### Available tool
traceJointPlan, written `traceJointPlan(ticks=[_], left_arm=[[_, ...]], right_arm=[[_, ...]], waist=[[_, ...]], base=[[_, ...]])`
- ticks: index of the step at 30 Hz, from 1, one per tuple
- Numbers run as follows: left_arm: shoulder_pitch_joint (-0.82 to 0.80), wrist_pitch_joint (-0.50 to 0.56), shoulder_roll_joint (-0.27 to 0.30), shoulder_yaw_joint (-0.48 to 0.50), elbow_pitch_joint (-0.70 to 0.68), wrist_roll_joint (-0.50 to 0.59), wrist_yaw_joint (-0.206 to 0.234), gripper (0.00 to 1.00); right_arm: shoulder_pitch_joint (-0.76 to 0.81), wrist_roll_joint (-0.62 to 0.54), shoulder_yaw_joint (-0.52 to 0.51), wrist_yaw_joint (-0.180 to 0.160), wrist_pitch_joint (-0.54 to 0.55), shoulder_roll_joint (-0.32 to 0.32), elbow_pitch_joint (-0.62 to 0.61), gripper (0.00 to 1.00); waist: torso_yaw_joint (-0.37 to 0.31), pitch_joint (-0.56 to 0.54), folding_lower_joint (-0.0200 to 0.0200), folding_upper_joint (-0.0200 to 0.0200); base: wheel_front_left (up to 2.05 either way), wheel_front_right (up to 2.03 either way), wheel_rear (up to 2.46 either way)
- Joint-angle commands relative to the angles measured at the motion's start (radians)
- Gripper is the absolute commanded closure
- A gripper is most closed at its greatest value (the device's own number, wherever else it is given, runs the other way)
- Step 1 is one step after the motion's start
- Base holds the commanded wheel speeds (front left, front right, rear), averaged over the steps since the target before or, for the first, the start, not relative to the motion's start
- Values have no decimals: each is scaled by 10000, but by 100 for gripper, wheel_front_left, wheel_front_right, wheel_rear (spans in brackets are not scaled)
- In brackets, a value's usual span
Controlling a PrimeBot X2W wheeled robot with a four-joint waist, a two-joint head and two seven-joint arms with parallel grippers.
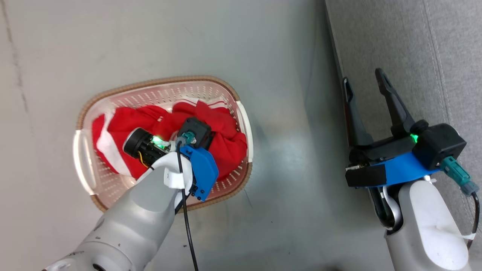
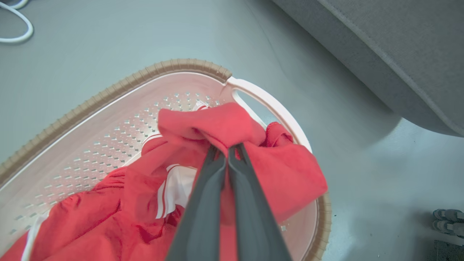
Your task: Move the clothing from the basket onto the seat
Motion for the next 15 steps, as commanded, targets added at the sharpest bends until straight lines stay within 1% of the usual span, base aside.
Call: traceJointPlan(ticks=[1, 5, 8, 11, 15], left_arm=[[119, -199, -19, 13, -69, -73, -10, 100], [330, -466, -69, 136, -292, -205, -10, 100], [448, -527, -98, 435, -653, -303, -3, 100], [577, -524, -81, 915, -1391, -17, 212, 100], [1009, -525, 112, 1718, -2363, 458, 475, 100]], right_arm=[[193, -56, -45, 3, -37, -65, 56, 0], [458, -139, -78, 4, -37, -132, 179, 0], [681, -183, -121, 4, -38, -184, 244, 0], [920, -208, -141, 4, -38, -221, 317, 0], [1187, -224, -161, 4, -37, -238, 402, 0]], waist=[[369, -551, 0, 0], [670, -1183, 0, 0], [891, -1642, 0, 0], [1073, -2048, 0, 0], [1274, -2637, 0, 0]], base=[[0, 0, 0], [0, 0, 0], [0, 0, 0], [0, 0, 0], [0, 0, 0]])
